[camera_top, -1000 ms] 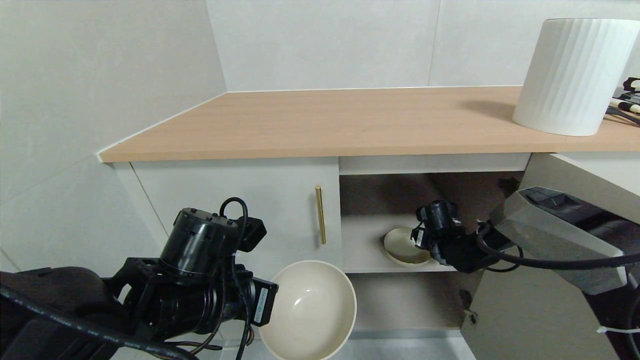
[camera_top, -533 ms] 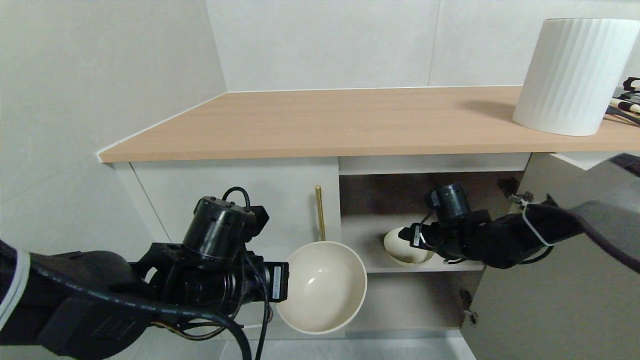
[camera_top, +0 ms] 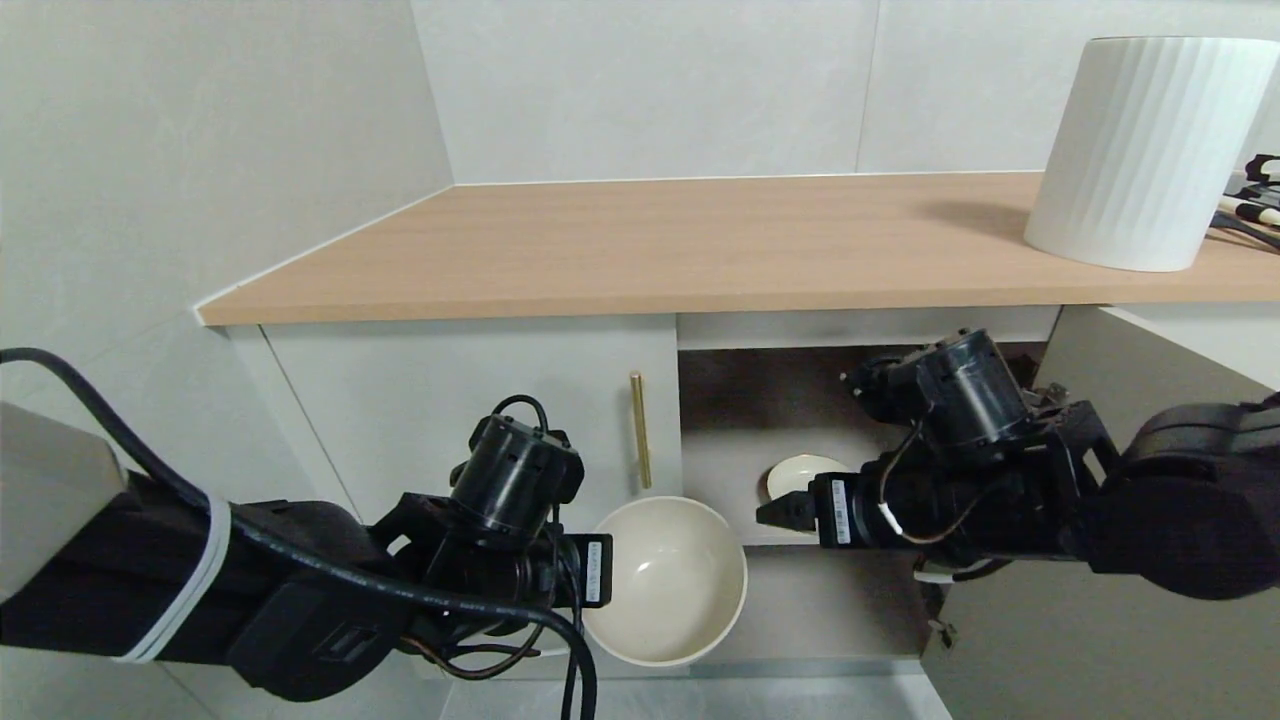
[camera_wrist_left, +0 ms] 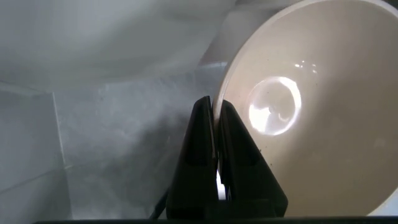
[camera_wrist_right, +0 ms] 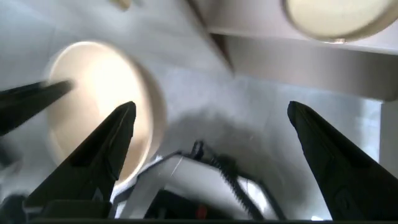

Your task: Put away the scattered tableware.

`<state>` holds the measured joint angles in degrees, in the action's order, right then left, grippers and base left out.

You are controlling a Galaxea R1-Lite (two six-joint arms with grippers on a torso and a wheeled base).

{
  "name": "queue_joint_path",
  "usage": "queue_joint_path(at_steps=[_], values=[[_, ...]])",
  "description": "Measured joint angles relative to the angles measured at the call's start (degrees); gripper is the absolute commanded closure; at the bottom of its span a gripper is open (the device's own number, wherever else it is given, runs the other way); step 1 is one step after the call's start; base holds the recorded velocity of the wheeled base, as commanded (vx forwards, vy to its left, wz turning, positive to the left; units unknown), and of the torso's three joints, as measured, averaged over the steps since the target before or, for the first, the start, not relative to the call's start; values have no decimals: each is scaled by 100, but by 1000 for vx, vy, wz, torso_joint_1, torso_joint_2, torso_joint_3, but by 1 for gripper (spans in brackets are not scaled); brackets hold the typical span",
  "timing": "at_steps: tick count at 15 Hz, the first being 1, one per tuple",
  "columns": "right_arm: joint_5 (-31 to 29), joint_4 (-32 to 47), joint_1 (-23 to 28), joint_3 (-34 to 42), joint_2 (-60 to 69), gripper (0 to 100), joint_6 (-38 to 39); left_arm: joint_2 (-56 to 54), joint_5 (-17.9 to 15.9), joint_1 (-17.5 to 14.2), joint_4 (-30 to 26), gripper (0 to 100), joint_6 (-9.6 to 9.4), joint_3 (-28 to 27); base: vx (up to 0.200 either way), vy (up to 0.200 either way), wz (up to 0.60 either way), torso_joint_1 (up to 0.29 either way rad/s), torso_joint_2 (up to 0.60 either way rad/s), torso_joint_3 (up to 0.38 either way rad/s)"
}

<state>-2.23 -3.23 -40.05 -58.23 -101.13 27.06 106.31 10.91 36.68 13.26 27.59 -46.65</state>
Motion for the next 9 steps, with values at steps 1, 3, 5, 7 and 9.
queue_joint_path(at_steps=[1, 3, 5, 7, 9], values=[[10, 88, -236, 83, 85, 0, -112, 20, -2, 26, 0, 100, -2, -1, 0, 0, 0, 0, 0, 0], [-20, 149, -579, 215, 139, 0, -208, 22, -2, 46, -5, 100, 5, 5, 0, 0, 0, 0, 0, 0], [-149, 140, -725, 245, -5, 0, -211, 0, -2, 80, 1, 100, 7, 7, 0, 0, 0, 0, 0, 0], [-502, 99, -805, 215, -280, 0, -197, -23, 4, 88, 0, 100, 2, 16, 0, 0, 0, 0, 0, 0], [-568, 59, -824, 177, -468, 0, -174, -41, 6, 111, -2, 100, 0, 24, 0, 0, 0, 0, 0, 0]])
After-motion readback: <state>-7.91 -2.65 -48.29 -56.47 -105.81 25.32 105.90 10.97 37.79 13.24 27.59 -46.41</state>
